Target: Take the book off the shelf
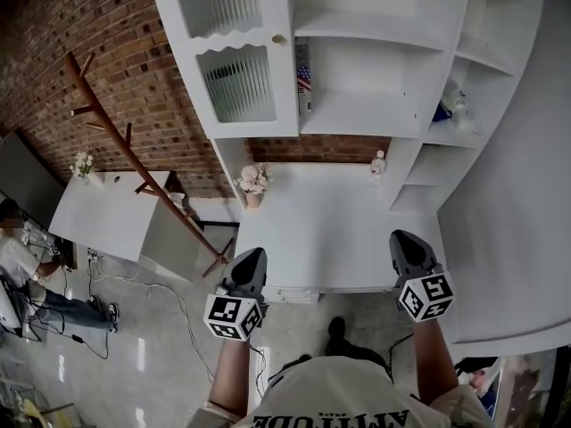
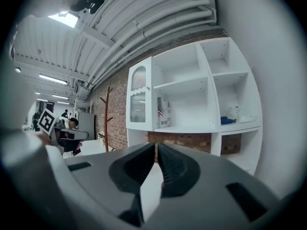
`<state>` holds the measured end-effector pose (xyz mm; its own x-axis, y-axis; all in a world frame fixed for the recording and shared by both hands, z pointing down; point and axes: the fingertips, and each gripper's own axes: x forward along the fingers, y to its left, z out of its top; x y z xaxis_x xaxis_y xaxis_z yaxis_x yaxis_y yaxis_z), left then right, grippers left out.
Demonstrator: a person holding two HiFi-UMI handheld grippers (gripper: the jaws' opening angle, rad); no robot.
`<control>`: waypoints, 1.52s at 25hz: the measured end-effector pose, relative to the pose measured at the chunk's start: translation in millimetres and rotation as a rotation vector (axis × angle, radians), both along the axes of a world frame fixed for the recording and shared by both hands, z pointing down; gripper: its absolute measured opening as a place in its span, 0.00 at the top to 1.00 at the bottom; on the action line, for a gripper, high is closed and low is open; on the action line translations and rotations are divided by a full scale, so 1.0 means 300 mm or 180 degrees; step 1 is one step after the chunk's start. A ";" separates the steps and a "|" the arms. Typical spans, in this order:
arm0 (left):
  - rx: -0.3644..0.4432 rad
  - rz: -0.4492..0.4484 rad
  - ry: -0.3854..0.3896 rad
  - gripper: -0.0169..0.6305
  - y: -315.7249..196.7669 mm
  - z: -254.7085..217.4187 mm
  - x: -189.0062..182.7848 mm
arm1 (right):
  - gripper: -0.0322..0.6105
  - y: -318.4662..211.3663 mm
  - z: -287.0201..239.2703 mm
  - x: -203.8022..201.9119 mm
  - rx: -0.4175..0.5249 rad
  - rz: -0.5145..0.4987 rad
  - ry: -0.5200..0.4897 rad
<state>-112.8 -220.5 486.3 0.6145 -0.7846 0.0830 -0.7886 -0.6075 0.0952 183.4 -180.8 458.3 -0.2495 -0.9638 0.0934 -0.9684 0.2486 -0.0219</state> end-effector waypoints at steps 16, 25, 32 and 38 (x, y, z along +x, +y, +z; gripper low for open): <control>-0.0086 -0.0244 0.0029 0.93 -0.190 0.008 0.093 | 0.89 -0.300 0.006 0.089 -0.0006 -0.0289 -0.0068; -0.0074 -0.0456 0.0020 0.93 -0.246 0.021 0.203 | 0.89 -0.449 0.039 0.186 -0.0016 -0.0534 -0.0137; -0.0050 -0.0548 -0.0012 0.93 -0.264 0.017 0.245 | 0.89 -0.518 0.041 0.212 0.0019 -0.0646 -0.0183; -0.0038 -0.0567 -0.0059 0.93 -0.277 0.003 0.263 | 0.89 -0.559 0.027 0.215 0.0043 -0.0701 -0.0137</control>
<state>-34.0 -303.5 487.2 0.4640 -0.8798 0.1030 -0.8854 -0.4569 0.0860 247.9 -348.3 466.5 -0.4575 -0.8868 0.0655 -0.8889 0.4544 -0.0572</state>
